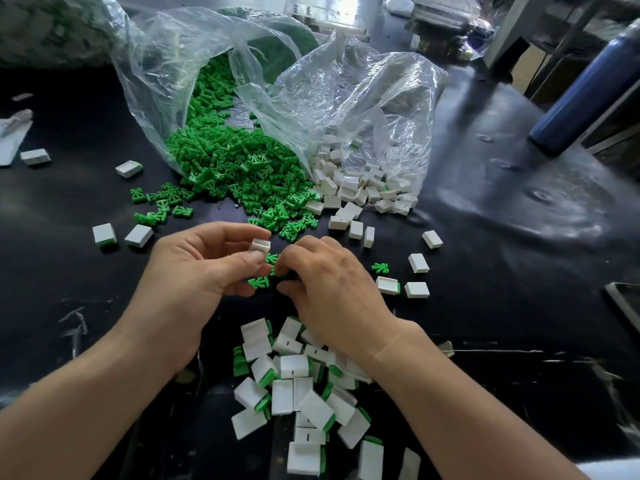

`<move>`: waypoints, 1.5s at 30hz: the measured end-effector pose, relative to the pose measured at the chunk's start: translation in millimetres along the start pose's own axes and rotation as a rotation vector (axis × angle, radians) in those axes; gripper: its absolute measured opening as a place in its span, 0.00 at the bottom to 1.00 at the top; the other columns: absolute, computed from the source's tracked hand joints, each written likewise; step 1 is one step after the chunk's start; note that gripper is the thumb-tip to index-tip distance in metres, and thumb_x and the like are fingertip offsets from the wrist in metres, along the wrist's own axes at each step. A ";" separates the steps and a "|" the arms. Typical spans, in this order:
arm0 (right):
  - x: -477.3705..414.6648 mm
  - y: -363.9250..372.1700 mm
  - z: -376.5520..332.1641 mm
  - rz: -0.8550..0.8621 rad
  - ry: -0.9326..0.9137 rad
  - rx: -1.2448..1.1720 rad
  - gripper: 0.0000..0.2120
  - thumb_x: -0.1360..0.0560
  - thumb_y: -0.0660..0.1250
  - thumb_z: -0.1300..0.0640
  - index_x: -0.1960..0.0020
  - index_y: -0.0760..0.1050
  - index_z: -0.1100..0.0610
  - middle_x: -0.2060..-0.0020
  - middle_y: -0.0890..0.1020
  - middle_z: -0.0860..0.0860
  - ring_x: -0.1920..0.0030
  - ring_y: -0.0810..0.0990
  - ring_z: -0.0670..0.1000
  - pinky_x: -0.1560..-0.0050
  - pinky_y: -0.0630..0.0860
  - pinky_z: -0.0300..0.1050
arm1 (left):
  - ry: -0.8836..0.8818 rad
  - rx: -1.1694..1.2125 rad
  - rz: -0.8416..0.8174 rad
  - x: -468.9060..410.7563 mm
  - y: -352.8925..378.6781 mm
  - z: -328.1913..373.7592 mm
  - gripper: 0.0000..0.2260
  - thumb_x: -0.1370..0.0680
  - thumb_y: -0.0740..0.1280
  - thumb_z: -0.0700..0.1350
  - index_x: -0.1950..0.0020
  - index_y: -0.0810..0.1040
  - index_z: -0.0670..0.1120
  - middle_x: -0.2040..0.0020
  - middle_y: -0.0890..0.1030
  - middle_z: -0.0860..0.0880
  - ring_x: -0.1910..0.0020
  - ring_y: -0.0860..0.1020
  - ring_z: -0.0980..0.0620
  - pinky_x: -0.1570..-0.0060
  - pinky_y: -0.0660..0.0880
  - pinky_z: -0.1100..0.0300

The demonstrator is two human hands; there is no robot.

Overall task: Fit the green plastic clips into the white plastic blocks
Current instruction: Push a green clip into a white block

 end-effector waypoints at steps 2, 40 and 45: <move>-0.4 0.8 -0.8 0.001 -0.009 -0.010 0.05 0.25 0.63 0.60 0.50 0.75 0.59 0.52 0.76 0.53 0.49 0.71 0.55 0.47 0.67 0.50 | 0.000 -0.001 -0.012 0.4 1.7 -0.3 0.09 0.39 0.69 0.42 0.64 0.85 0.53 0.63 0.84 0.49 0.66 0.82 0.54 0.70 0.77 0.67; 4.4 -26.6 22.7 0.137 0.189 -0.841 0.10 0.27 0.67 0.64 0.62 0.74 0.50 0.65 0.83 0.56 0.65 0.81 0.50 0.62 0.75 0.38 | -0.069 -0.050 -0.078 4.0 9.9 -3.4 0.09 0.40 0.72 0.45 0.62 0.85 0.46 0.67 0.83 0.46 0.70 0.79 0.57 0.70 0.75 0.69; 4.7 -25.5 22.1 0.136 0.183 -0.827 0.11 0.27 0.68 0.64 0.62 0.74 0.49 0.66 0.83 0.56 0.65 0.81 0.50 0.58 0.79 0.44 | -0.060 -0.082 -0.065 5.1 9.2 -1.2 0.07 0.40 0.71 0.45 0.64 0.84 0.45 0.68 0.83 0.46 0.71 0.78 0.58 0.72 0.74 0.69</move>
Point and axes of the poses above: each hand's wrist, its own x-axis away from the middle knuckle, its own y-axis out of the palm, z = x × y, the point moved 7 cm from there along -x, towards the middle knuckle
